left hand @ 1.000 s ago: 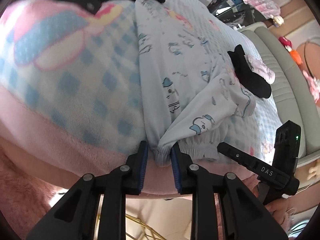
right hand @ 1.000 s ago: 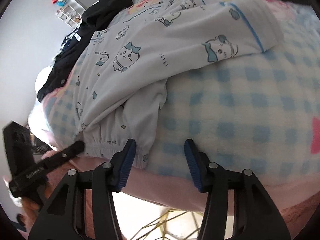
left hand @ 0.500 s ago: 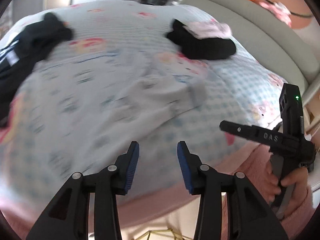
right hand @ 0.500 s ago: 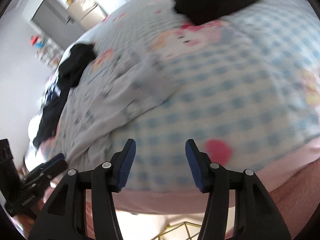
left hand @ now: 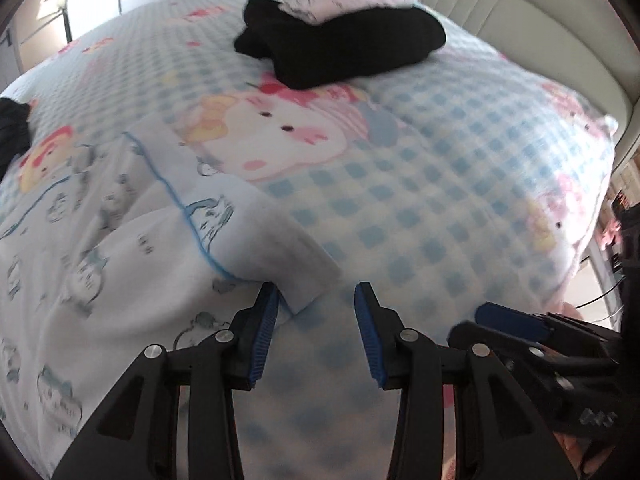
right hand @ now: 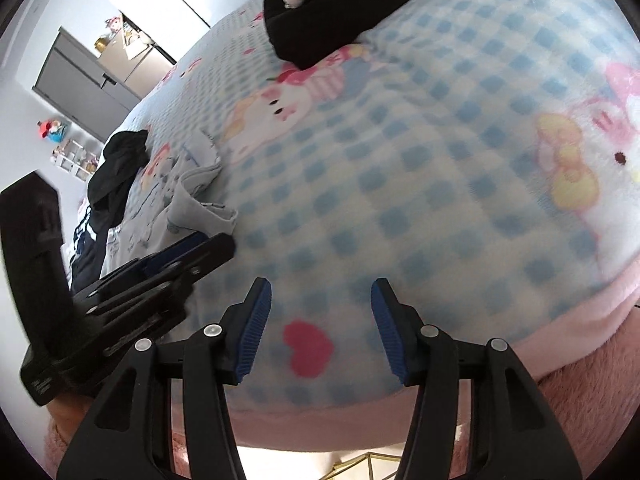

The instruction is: Fold clothes

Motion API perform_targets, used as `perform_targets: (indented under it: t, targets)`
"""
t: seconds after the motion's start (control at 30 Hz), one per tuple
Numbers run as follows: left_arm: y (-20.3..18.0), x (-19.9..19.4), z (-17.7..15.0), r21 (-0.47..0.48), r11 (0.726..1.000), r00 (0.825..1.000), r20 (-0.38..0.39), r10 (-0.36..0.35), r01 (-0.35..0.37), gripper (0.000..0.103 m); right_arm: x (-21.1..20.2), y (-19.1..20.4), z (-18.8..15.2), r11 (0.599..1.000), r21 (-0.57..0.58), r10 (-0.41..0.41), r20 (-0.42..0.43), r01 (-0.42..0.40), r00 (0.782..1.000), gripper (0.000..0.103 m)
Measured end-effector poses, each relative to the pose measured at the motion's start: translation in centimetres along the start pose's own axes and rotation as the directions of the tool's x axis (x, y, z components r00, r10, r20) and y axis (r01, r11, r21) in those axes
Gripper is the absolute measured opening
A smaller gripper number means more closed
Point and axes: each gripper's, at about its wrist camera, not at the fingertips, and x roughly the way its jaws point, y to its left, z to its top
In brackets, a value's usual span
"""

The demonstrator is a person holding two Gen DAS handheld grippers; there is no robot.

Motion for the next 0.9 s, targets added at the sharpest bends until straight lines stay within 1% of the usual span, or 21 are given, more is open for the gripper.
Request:
perform_targets:
  t: [0.03, 0.07, 0.1, 0.13, 0.17, 0.2, 0.27, 0.37, 0.47, 0.57, 0.63, 0.67, 0.7, 0.77, 0.9]
  targets:
    - [-0.2, 0.6, 0.0, 0.007, 1.000, 1.000, -0.004, 0.014, -0.014, 0.039, 0.1, -0.2, 0.0, 1.000, 0.003, 0.001, -0.004, -0.001, 1.000, 0.054]
    - [0.0, 1.0, -0.1, 0.003, 1.000, 1.000, -0.007, 0.029, -0.029, 0.031, 0.2, -0.2, 0.1, 1.000, 0.003, 0.001, -0.009, -0.001, 1.000, 0.054]
    - [0.3, 1.0, -0.2, -0.012, 0.999, 0.999, -0.004, 0.052, -0.052, 0.012, 0.4, -0.2, 0.1, 1.000, 0.002, 0.001, -0.014, -0.001, 1.000, 0.054]
    - [1.0, 0.4, -0.4, -0.040, 0.998, 0.998, 0.009, 0.054, -0.054, 0.009, 0.4, -0.2, 0.2, 1.000, -0.005, -0.001, -0.019, 0.001, 1.000, 0.054]
    - [1.8, -0.5, -0.5, -0.076, 0.997, 0.999, 0.032, 0.032, -0.030, 0.007, 0.5, 0.0, 0.4, 1.000, -0.018, -0.002, -0.024, 0.002, 1.000, 0.054]
    - [2.7, -1.6, -0.7, -0.111, 0.994, 0.998, 0.057, 0.017, -0.010, 0.007, 0.5, 0.3, 0.5, 1.000, -0.030, -0.002, -0.026, 0.001, 1.000, 0.054]
    - [4.6, -4.7, -1.1, -0.157, 0.987, 0.992, 0.117, 0.039, -0.020, 0.007, 0.5, 0.8, 0.8, 0.999, -0.050, 0.002, -0.028, -0.003, 1.000, 0.054]
    - [7.9, -8.6, -1.4, -0.209, 0.978, 0.982, 0.178, 0.056, -0.017, 0.006, 1.3, 2.1, 1.2, 0.997, -0.077, 0.015, -0.044, -0.018, 0.999, 0.055]
    - [11.8, -11.6, -1.9, -0.270, 0.963, 0.973, 0.218, 0.081, -0.020, 0.006, 2.5, 4.4, 1.7, 0.993, -0.115, 0.029, -0.067, -0.037, 0.997, 0.055]
    - [15.8, -13.1, -3.0, -0.339, 0.941, 0.965, 0.237, 0.109, -0.023, 0.006, 3.8, 7.5, 2.1, 0.984, -0.167, 0.049, -0.086, -0.063, 0.995, 0.055]
    - [18.3, -13.3, -4.0, -0.386, 0.922, 0.964, 0.235, 0.128, -0.028, 0.006, 4.7, 9.4, 2.3, 0.977, -0.200, 0.058, -0.098, -0.076, 0.993, 0.055]
    - [19.5, -13.5, -4.5, -0.411, 0.911, 0.963, 0.235, 0.134, -0.027, 0.006, 5.1, 10.2, 2.5, 0.974, -0.212, 0.055, -0.103, -0.075, 0.993, 0.055]
    - [20.8, -13.7, -5.1, -0.437, 0.899, 0.963, 0.239, 0.128, -0.011, 0.006, 5.6, 11.0, 2.7, 0.972, -0.222, 0.055, -0.109, -0.079, 0.992, 0.055]
    - [22.6, -14.1, -5.9, -0.469, 0.883, 0.959, 0.246, 0.141, -0.010, 0.005, 6.5, 12.6, 3.3, 0.966, -0.244, 0.062, -0.122, -0.090, 0.991, 0.055]
    - [26.5, -14.7, -7.4, -0.516, 0.855, 0.950, 0.239, 0.201, -0.051, 0.005, 8.2, 15.8, 4.7, 0.950, -0.301, 0.050, -0.125, -0.086, 0.991, 0.055]
